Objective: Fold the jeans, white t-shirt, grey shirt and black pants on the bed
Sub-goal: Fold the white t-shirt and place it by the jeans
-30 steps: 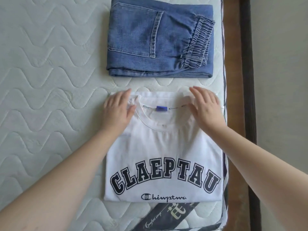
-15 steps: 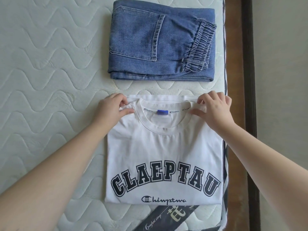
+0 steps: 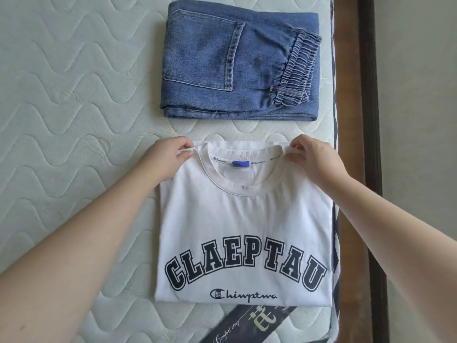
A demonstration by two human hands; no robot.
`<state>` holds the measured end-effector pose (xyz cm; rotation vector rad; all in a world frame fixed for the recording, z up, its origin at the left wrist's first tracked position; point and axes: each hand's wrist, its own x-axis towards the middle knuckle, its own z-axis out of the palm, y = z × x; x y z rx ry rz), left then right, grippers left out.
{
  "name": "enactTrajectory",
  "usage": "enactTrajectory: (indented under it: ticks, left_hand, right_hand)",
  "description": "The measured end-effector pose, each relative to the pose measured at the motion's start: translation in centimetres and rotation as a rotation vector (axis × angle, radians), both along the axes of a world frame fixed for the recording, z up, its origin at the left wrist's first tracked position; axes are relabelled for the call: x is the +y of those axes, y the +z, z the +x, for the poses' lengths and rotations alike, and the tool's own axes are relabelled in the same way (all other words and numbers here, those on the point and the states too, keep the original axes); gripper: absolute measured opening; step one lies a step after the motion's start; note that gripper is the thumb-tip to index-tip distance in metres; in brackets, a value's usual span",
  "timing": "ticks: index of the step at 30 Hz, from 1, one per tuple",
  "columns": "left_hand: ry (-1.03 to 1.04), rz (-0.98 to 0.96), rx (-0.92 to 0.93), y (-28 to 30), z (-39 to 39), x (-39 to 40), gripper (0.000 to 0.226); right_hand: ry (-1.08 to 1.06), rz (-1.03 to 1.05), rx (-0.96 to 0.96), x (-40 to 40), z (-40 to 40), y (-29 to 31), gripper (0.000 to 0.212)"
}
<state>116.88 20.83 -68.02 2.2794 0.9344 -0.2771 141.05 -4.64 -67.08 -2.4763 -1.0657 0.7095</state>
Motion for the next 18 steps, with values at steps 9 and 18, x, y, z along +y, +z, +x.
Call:
enactTrajectory:
  ticks: [9,18]
  left_hand:
    - [0.063,-0.059,-0.144,0.1,3.0,-1.1,0.014]
    - [0.069,0.409,-0.084,-0.8,2.8,-4.7,0.028]
  right_hand:
    - [-0.159,0.093,0.092,0.7,-0.5,-0.5,0.021]
    - [-0.125,0.023,-0.273,0.4,-2.1,-1.3,0.050]
